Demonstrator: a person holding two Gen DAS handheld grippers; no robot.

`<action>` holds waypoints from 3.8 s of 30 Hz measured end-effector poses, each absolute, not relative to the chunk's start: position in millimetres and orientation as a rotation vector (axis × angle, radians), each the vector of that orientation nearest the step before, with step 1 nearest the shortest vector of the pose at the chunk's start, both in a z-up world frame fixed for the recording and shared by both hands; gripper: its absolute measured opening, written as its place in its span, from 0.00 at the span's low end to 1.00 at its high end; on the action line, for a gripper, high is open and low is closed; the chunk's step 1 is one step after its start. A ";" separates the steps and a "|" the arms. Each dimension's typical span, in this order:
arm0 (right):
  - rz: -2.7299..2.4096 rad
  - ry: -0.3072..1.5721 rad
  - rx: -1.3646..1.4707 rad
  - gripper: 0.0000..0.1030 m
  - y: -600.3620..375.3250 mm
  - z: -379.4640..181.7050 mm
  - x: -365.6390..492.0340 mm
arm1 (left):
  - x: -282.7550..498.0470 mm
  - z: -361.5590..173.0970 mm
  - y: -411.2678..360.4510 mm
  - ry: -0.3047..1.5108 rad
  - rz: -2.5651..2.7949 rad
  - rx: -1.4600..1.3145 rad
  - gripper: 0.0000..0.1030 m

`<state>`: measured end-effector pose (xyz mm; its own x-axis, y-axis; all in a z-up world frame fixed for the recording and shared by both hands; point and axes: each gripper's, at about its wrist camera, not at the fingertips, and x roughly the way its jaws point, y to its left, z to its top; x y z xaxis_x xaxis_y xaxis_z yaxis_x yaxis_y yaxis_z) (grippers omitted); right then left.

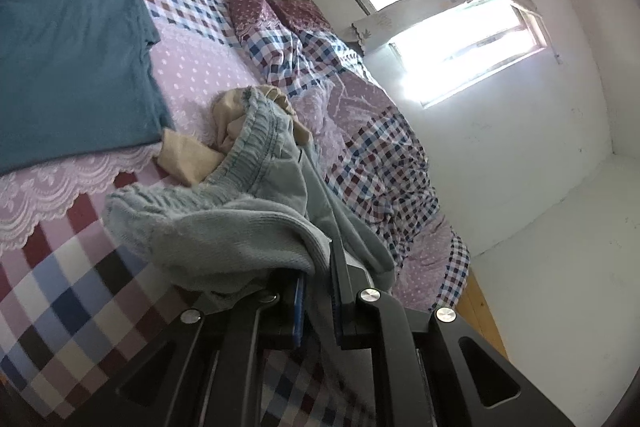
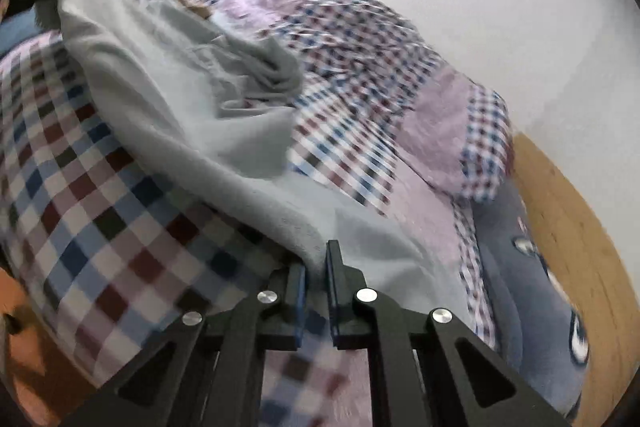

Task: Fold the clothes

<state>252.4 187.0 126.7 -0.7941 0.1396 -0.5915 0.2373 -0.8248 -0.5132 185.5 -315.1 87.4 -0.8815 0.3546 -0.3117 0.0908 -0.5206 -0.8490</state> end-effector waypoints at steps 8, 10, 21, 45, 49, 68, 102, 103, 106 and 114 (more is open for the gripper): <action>-2.617 0.768 1.257 0.10 200.6 111.8 283.0 | 200.6 64.1 -298.9 -1.344 2.489 -1.002 0.10; -2.588 0.760 1.295 0.15 197.3 109.4 288.0 | 192.7 42.9 -294.5 -1.324 2.409 -1.209 0.12; -2.610 0.337 0.851 0.63 136.4 163.5 311.3 | 220.2 34.8 -330.5 -1.523 2.363 -1.096 0.72; -2.415 0.270 0.942 0.65 46.6 85.9 272.0 | 202.2 1.3 -358.7 -1.789 2.287 -0.961 0.76; -2.405 0.263 0.962 0.65 45.7 80.8 268.1 | 191.9 1.0 -357.4 -1.785 2.292 -0.959 0.67; -2.381 0.216 0.998 0.65 42.4 74.3 263.0 | 180.8 77.3 -370.7 -1.557 2.641 -0.485 0.12; -2.965 -1.659 1.025 0.58 500.2 57.3 287.3 | 158.0 48.8 -401.3 -1.655 2.720 -0.666 0.12; -2.945 -1.693 1.031 0.58 505.2 52.4 287.2 | 158.0 48.5 -401.3 -1.659 2.719 -0.666 0.12; -2.943 -1.705 1.044 0.58 514.7 45.6 281.5 | 157.4 48.3 -399.0 -1.663 2.728 -0.660 0.12; -3.004 -1.581 1.070 0.54 522.1 37.1 246.7 | 154.0 49.0 -395.2 -1.646 2.751 -0.671 0.12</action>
